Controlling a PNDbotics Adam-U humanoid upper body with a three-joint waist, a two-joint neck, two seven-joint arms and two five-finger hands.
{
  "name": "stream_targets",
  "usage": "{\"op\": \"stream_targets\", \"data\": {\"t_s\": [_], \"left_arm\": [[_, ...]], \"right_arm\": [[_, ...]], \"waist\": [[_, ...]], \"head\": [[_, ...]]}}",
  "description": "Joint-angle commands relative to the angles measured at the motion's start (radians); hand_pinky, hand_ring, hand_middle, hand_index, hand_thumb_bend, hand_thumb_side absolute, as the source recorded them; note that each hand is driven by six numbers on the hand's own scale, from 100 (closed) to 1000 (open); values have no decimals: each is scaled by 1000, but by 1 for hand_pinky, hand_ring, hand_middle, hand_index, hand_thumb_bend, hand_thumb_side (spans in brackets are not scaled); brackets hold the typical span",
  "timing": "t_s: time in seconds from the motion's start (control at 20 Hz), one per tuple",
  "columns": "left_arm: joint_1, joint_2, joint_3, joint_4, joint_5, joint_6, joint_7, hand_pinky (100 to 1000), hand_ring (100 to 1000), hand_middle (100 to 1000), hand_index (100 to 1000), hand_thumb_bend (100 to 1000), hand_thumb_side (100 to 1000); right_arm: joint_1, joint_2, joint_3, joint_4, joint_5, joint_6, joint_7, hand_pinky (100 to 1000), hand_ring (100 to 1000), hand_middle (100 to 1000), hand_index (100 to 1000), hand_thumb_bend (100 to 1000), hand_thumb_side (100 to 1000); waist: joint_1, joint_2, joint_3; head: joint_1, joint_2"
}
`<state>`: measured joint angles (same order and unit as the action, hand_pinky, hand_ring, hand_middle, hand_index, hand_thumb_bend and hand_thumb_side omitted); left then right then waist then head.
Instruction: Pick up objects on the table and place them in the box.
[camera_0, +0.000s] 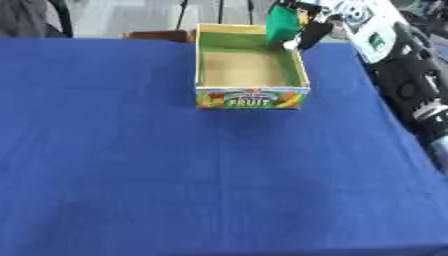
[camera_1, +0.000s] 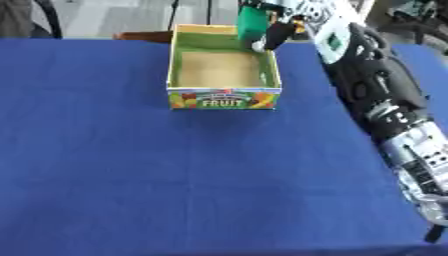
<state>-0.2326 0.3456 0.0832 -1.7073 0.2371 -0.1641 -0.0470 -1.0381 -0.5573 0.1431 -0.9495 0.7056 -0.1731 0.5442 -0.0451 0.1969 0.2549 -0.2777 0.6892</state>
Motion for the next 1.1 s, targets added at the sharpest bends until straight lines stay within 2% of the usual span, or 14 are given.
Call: {"op": "stream_targets", "data": {"t_s": [0.05,0.5,0.55,0.6,0.65,0.75,0.8,0.85,0.95,1.0,1.1], "left_arm": [[-14,21,-1,-9,3,-2,-7,671,776,700,814,596,705],[-28,9,-6,-13,9,-2,-11,671,776,700,814,598,705],[-28,8,-6,-14,9,-2,-11,671,776,700,814,599,706],[-28,6,-6,-14,10,-2,-12,671,776,699,814,599,706],[-27,5,-6,-14,10,-2,-12,671,776,699,814,599,706],[-25,4,-6,-13,10,-1,-11,671,777,699,814,600,706],[-25,3,-6,-12,10,-1,-11,671,777,699,814,600,706],[-26,3,-6,-13,11,-1,-12,671,776,699,814,600,705],[-27,2,-6,-13,11,-2,-12,671,777,699,814,601,705],[-27,1,-6,-13,11,-2,-12,671,777,699,814,601,705],[-27,1,-6,-13,11,-2,-12,672,777,699,814,601,705]], "right_arm": [[-32,18,-5,29,40,-4,2,100,100,118,339,100,100],[-28,47,-47,159,130,18,-74,100,100,179,399,100,100],[-29,46,-49,166,159,22,-95,100,139,222,440,100,107],[-29,46,-50,171,191,24,-115,100,184,304,489,100,162],[-28,45,-49,172,229,26,-137,102,241,354,507,100,178],[-26,47,-48,173,310,25,-174,174,328,459,570,100,163],[-25,49,-50,177,340,22,-184,242,402,516,624,100,154],[-25,52,-54,181,360,17,-188,349,505,600,697,100,168],[-24,55,-60,190,378,1,-179,500,635,734,777,106,178],[-24,56,-61,192,381,-6,-170,593,719,801,823,241,187],[-23,57,-61,192,384,-19,-147,700,808,880,883,386,214]], "waist": [[7,-12,8],[20,15,75],[21,17,81],[22,19,85],[23,21,89],[26,24,93],[27,24,94],[28,25,95],[28,26,94],[28,26,93],[27,27,91]], "head": [[-11,-22],[-49,-66],[-54,-68],[-58,-70],[-62,-72],[-67,-75],[-69,-76],[-71,-77],[-72,-79],[-72,-80],[-72,-81]]}}
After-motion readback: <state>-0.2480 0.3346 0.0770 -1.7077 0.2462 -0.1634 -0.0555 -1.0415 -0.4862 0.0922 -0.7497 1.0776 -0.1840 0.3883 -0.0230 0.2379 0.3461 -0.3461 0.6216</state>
